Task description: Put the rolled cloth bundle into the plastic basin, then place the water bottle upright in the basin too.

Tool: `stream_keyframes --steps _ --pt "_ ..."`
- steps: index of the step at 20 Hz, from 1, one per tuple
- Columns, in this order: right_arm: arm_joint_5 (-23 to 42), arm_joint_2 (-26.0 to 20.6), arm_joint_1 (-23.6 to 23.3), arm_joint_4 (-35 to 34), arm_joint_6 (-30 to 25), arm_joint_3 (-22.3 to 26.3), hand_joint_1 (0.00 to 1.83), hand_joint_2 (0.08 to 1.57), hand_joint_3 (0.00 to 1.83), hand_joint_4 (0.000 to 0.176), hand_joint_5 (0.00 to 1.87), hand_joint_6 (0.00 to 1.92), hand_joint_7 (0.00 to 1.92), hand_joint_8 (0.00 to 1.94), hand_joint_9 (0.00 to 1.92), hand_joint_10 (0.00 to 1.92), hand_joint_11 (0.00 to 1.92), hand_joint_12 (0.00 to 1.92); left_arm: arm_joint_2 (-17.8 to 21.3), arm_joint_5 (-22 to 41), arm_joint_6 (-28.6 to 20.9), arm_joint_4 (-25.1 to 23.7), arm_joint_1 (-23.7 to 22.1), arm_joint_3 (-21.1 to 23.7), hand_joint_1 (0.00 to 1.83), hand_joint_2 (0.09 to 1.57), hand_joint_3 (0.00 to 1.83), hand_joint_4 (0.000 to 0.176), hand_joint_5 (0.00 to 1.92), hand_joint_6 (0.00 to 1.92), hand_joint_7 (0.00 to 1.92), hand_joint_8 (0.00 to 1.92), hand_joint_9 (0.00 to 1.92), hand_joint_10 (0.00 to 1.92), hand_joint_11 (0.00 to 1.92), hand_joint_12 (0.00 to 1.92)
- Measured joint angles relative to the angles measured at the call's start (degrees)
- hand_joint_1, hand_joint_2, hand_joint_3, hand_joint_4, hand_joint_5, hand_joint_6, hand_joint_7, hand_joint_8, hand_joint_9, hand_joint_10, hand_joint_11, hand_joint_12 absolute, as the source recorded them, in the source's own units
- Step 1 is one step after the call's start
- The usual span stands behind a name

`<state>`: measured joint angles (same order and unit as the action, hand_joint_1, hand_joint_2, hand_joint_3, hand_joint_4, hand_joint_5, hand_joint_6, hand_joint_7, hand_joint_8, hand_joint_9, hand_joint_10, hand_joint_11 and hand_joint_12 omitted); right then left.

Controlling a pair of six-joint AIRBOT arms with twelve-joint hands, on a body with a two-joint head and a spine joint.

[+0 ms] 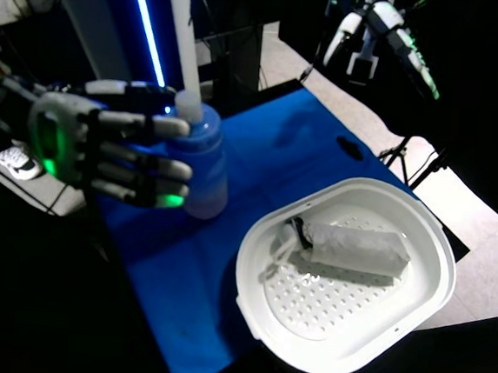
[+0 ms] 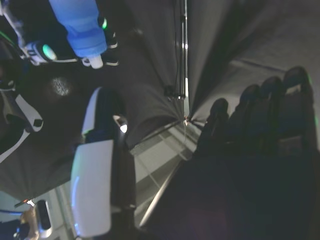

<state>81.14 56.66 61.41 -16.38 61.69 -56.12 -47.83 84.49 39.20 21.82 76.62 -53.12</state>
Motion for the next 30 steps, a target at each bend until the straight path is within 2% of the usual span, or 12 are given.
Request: stream_keyframes --steps 8,13,14,15,16,17,18,19,20,21,26,30 --pt "-6.14 3.58 -3.08 0.15 0.00 -1.99 0.92 0.93 0.00 0.176 0.10 0.01 0.17 0.01 0.23 0.01 0.06 1.05 -0.17 -0.70 -0.94 0.33 0.09 -0.39 0.76 0.84 0.00 0.176 0.15 0.01 0.00 0.00 0.00 0.00 0.00 0.00" --pt "-7.23 4.07 -3.08 1.16 -0.94 -2.36 1.01 0.97 0.00 0.176 0.23 0.00 0.32 0.00 0.47 0.02 0.37 0.99 -0.17 -0.68 -1.05 0.33 0.09 -0.44 0.76 0.85 0.00 0.176 0.14 0.00 0.00 0.00 0.00 0.00 0.00 0.00" --pt "-7.37 4.13 -3.08 1.16 -1.51 -2.47 1.07 0.99 0.00 0.154 0.30 0.00 0.41 0.01 0.60 0.05 0.49 1.09 -0.17 -0.68 -1.07 0.33 0.11 -0.44 0.74 0.85 0.00 0.176 0.14 0.00 0.00 0.00 0.00 0.00 0.00 0.00" --pt "-7.39 4.13 -3.08 1.18 -1.57 -2.49 1.12 1.01 0.00 0.089 0.39 0.01 0.56 0.04 0.78 0.14 0.65 1.07 -0.17 -0.68 -1.11 0.35 0.09 -0.44 0.71 0.85 0.00 0.176 0.14 0.00 0.00 0.00 0.00 0.00 0.00 0.00" --pt "-7.39 4.15 -3.08 1.31 -1.68 -2.49 1.13 1.01 0.00 0.060 0.44 0.01 0.64 0.06 0.83 0.34 0.73 1.13 -0.20 -0.70 -1.27 0.31 0.09 -0.44 0.71 0.85 0.00 0.176 0.14 0.00 0.00 0.00 0.00 0.00 0.00 0.00" --pt "-7.32 4.20 -3.08 1.53 -1.79 -2.49 1.15 1.02 0.00 0.029 0.51 0.00 0.71 0.09 0.77 0.76 0.78 1.22 -0.31 -0.70 -1.31 0.31 0.09 -0.44 0.71 0.85 0.00 0.176 0.14 0.00 0.00 0.00 0.00 0.00 0.00 0.00" --pt "-7.19 4.20 -3.08 1.64 -1.73 -2.60 1.30 1.14 0.00 0.000 0.71 0.03 0.83 1.02 0.82 1.17 0.88 1.45 -0.37 -0.74 -1.33 0.33 0.09 -0.44 0.70 0.86 0.00 0.176 0.14 0.00 0.00 0.00 0.00 0.00 0.00 0.00" --pt "-6.97 4.20 -3.10 1.57 -1.73 -2.80 1.32 1.17 0.00 0.000 0.78 0.03 0.83 1.25 0.81 1.28 0.90 1.52 -0.59 -0.66 -1.38 0.48 0.09 -0.44 0.69 0.86 0.00 0.176 0.14 0.00 0.00 0.00 0.00 0.00 0.00 0.00" --pt "-6.49 4.24 -3.15 1.20 -1.88 -2.86 1.23 1.21 0.00 0.000 0.70 1.10 0.88 1.38 0.89 1.35 0.95 1.57 -0.66 -0.83 -1.44 0.48 0.11 -0.44 0.70 0.86 0.00 0.176 0.14 0.00 0.00 0.00 0.00 0.00 0.00 0.00" --pt "-6.23 4.24 -3.15 1.25 -1.86 -2.86 1.23 1.20 0.00 0.000 0.78 1.20 0.85 1.28 0.94 1.36 0.97 1.59 -0.66 -0.90 -1.46 0.48 0.09 -0.44 0.70 0.86 0.00 0.176 0.15 0.00 0.00 0.00 0.00 0.00 0.00 0.00" --pt "-6.25 3.78 -3.15 1.49 -1.88 -3.21 1.21 1.15 0.00 0.000 0.90 1.02 0.96 1.17 1.08 1.22 1.10 1.60 -0.66 -0.76 -1.51 0.50 0.09 -0.44 0.73 0.86 0.00 0.176 0.14 0.00 0.00 0.00 0.00 0.00 0.00 0.00" --pt "-6.73 3.37 -3.80 2.16 -1.81 -4.07 1.26 1.11 0.00 0.000 0.96 0.86 1.06 1.08 1.23 1.32 1.26 1.65 -1.14 -0.96 -1.64 0.48 0.09 -0.44 0.78 0.87 0.00 0.176 0.15 0.00 0.00 0.00 0.00 0.00 0.00 0.00"
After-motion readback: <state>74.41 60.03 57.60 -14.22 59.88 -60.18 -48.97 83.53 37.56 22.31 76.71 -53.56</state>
